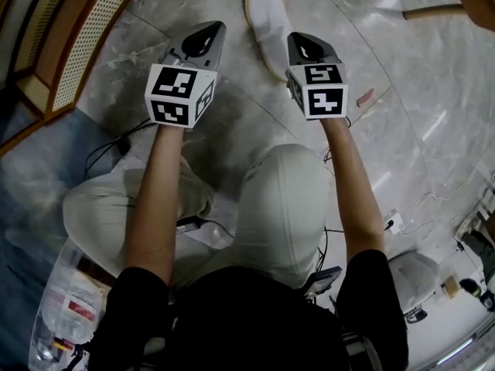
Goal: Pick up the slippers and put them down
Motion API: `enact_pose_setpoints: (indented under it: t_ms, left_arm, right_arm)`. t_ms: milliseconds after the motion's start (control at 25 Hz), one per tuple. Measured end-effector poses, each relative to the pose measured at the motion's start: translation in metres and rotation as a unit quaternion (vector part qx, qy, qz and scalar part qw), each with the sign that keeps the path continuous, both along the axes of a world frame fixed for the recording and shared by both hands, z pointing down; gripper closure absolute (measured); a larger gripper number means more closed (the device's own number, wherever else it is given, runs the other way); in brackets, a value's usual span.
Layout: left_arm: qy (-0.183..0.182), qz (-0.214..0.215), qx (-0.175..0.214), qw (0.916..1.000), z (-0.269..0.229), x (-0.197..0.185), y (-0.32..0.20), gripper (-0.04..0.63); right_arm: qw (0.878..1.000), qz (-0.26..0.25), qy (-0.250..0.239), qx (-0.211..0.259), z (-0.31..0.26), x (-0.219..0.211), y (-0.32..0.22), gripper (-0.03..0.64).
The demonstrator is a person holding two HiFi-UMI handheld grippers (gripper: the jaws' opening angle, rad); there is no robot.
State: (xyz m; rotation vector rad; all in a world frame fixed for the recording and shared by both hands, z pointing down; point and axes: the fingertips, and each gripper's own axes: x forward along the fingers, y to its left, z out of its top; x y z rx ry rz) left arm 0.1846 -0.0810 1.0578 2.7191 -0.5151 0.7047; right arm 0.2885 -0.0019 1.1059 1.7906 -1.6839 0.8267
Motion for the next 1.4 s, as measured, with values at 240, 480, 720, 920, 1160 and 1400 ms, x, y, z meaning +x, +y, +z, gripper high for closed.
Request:
enact_pose_setpoints:
  t_ms: [240, 480, 720, 920, 1160, 1400]
  left_arm:
    - [-0.001, 0.025, -0.003, 0.9997, -0.043, -0.003, 0.001, 0.589]
    - [-0.018, 0.042, -0.001, 0.9990, -0.086, -0.014, -0.005, 0.589]
    - [-0.026, 0.052, -0.001, 0.9983, -0.156, -0.020, 0.000, 0.589]
    - [-0.023, 0.036, -0.011, 0.9990, -0.226, -0.034, -0.001, 0.589]
    - [-0.022, 0.032, -0.006, 0.9992, -0.321, -0.036, -0.004, 0.589]
    - [-0.020, 0.035, 0.004, 0.9992, -0.415, -0.037, -0.004, 0.589]
  right_arm:
    - [1.000, 0.005, -0.010, 0.006, -0.050, -0.005, -0.011, 0.617]
    - [1.000, 0.008, -0.023, 0.003, -0.108, -0.017, -0.010, 0.617]
    - [0.999, 0.003, -0.035, -0.006, -0.185, -0.027, 0.001, 0.617]
    - [0.999, 0.006, -0.038, -0.002, -0.263, -0.028, 0.004, 0.617]
    - [0.999, 0.002, -0.041, 0.005, -0.363, -0.027, -0.001, 0.617]
    - [0.999, 0.001, -0.045, 0.019, -0.454, -0.034, -0.009, 0.617]
